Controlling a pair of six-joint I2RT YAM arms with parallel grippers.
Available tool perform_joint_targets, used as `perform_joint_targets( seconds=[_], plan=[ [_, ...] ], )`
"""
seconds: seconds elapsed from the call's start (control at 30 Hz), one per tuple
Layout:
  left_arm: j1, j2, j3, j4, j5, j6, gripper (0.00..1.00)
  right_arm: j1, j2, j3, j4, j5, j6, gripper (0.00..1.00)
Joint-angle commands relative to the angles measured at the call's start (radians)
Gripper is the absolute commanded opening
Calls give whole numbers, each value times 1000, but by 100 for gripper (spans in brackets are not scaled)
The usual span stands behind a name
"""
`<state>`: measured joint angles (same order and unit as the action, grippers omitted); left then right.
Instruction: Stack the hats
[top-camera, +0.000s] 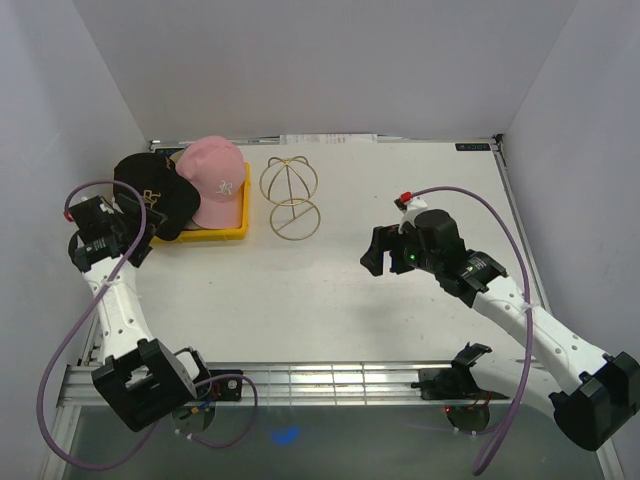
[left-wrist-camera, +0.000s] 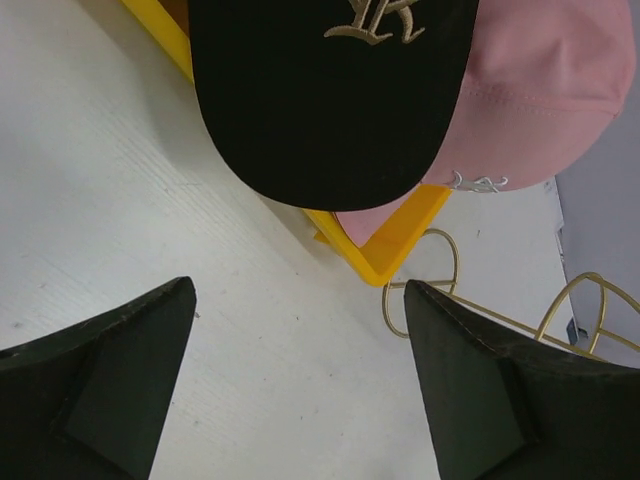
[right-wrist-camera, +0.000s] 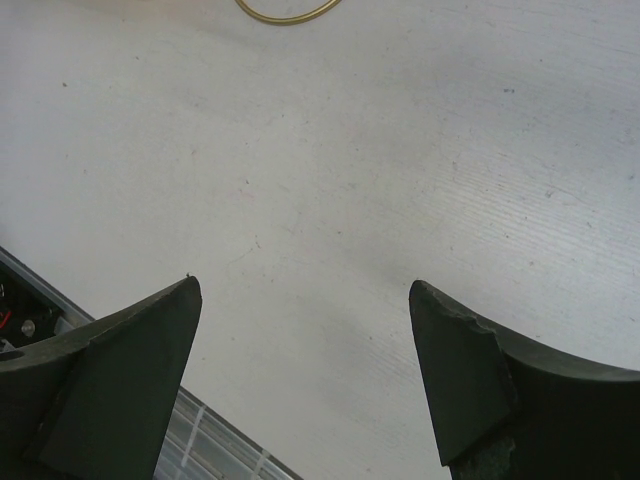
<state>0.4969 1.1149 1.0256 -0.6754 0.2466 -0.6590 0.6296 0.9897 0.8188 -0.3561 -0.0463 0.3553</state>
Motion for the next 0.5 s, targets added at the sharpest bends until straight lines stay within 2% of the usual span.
perform_joint_targets(
  seconds=[0.0,0.17,0.3,0.47],
  plan=[
    [54,0,-53,135,176,-19,95,1,3,-10,60,-44,-16,89],
    [58,-26,-163,272,321,-83,93,1,30,8,98,-69,-10,89],
    [58,-52,-226,322,367,-116,95,1,52,10,146,-89,-4,90],
    [57,-145,-364,480,379,-260,96,1,78,5,183,-118,-3,90]
  ],
)
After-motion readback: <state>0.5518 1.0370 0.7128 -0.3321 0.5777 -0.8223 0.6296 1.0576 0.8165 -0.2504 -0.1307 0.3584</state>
